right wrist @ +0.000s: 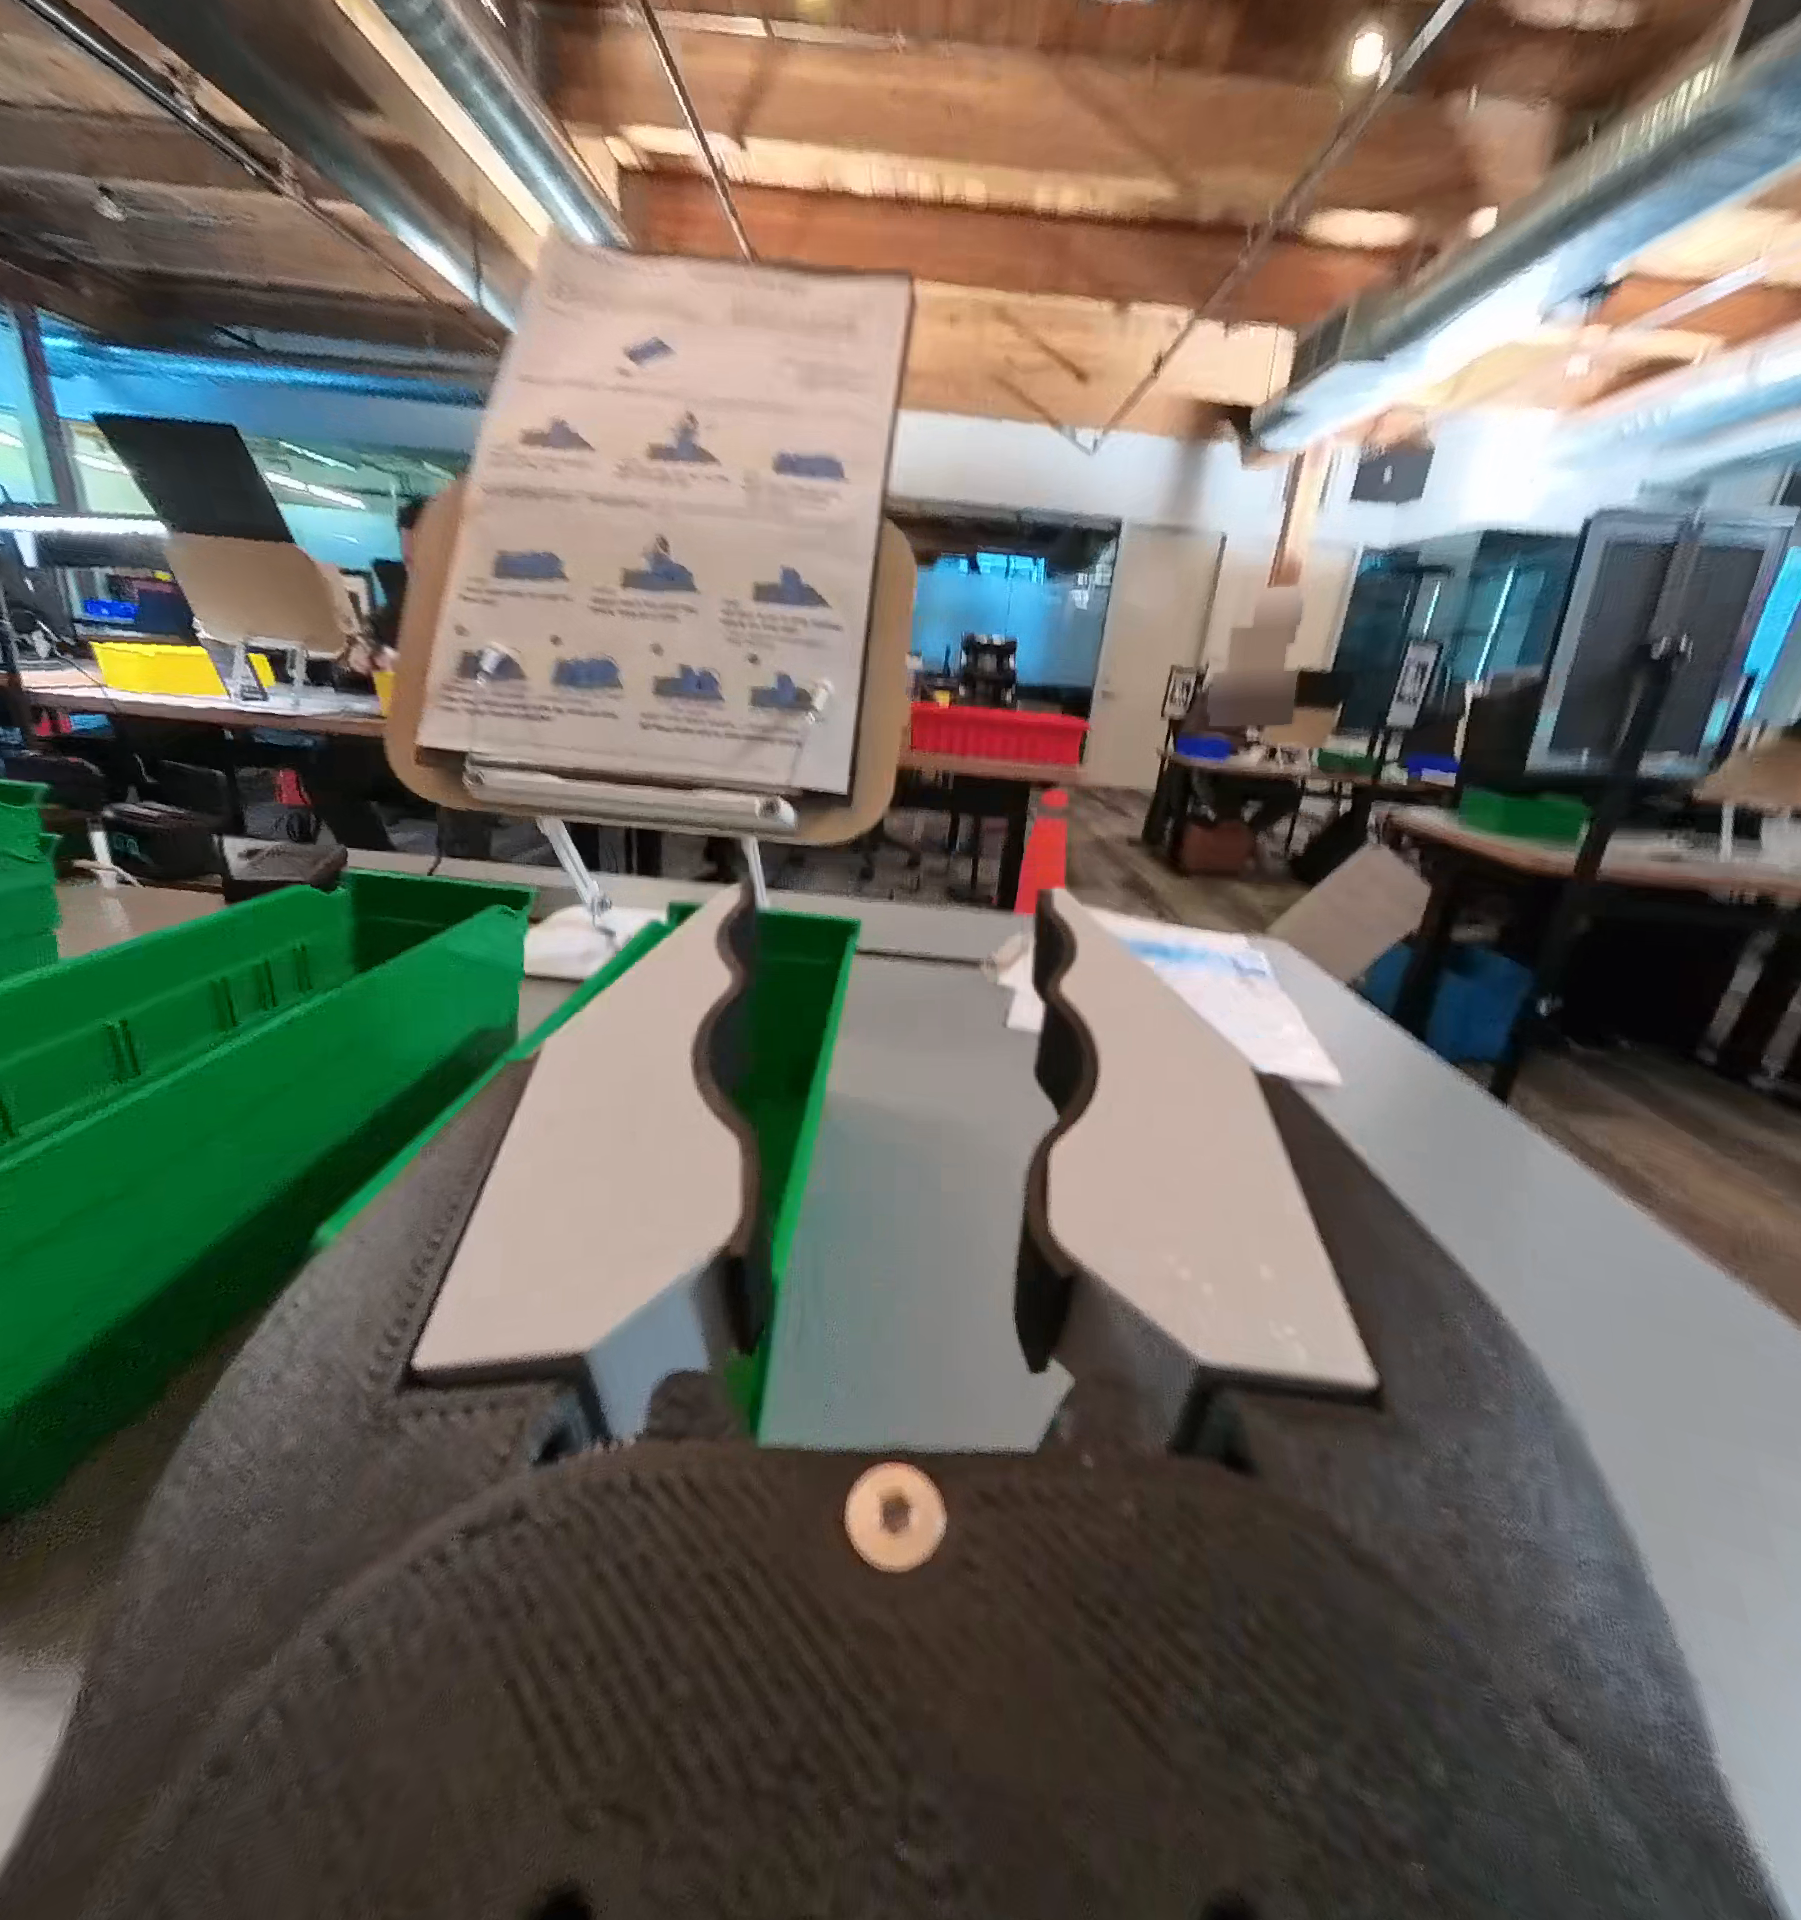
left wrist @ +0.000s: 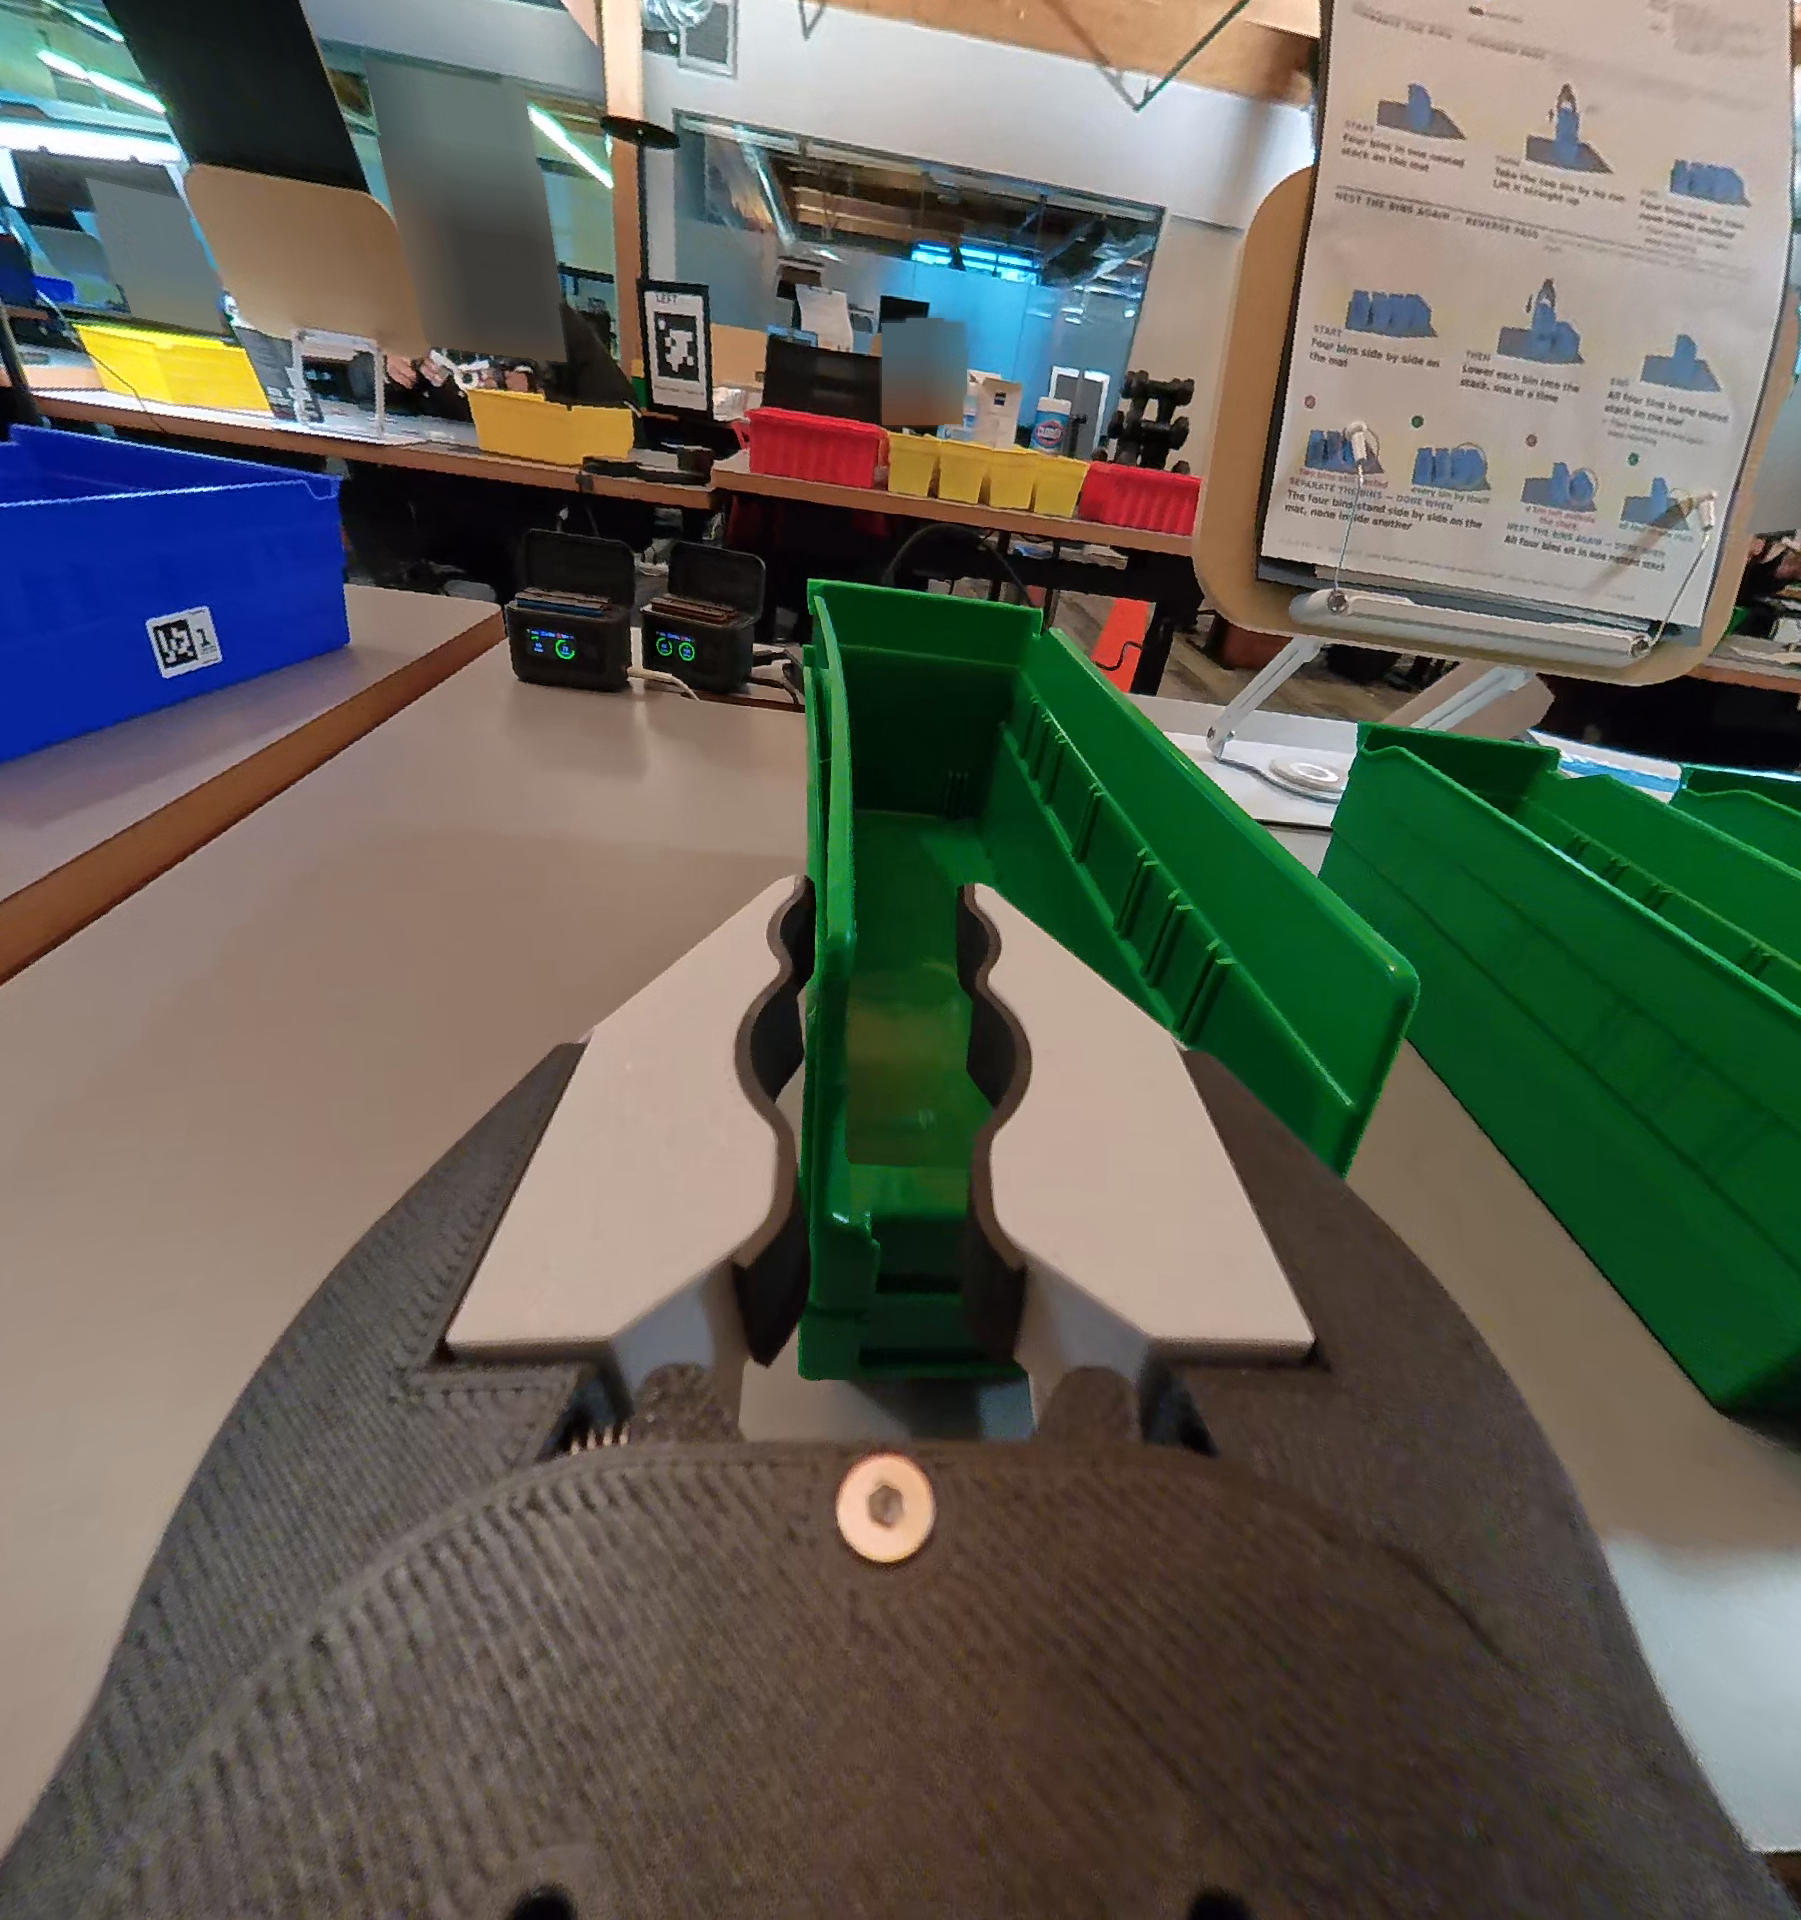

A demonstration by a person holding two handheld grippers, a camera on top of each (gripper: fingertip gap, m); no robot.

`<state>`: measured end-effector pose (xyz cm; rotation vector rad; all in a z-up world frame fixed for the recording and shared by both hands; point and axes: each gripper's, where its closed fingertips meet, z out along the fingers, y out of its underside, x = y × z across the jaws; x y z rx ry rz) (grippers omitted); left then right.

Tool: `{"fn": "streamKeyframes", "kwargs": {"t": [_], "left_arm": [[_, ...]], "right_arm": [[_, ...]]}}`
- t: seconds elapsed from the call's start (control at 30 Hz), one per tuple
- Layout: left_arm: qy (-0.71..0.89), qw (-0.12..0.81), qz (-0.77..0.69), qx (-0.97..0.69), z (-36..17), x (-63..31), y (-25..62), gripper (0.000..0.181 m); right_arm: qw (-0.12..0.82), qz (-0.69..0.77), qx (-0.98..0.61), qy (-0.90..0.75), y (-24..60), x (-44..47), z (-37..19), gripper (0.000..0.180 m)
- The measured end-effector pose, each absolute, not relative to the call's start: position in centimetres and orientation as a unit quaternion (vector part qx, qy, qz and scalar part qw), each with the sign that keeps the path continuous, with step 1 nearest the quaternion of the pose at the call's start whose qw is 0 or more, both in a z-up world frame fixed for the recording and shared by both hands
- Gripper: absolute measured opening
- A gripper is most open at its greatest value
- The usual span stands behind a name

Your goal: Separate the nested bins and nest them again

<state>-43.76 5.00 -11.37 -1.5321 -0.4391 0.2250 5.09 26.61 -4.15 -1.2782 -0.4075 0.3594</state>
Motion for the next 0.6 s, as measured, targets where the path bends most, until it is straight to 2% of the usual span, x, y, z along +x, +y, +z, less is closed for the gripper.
{"fn": "streamKeyframes", "kwargs": {"t": [0.23, 0.6], "left_arm": [[-0.193, 0.696, 0.100, -0.684, -11.3, -43.8, 5.0, 0.024], [-0.181, 0.701, 0.116, -0.680, -10.7, -43.5, 4.8, 0.024]], "right_arm": [[0.656, 0.268, -0.686, -0.163, 29.2, 4.8, -9.3, 0.063], [0.550, 0.229, -0.770, -0.226, 29.7, 2.9, -15.5, 0.059]]}}
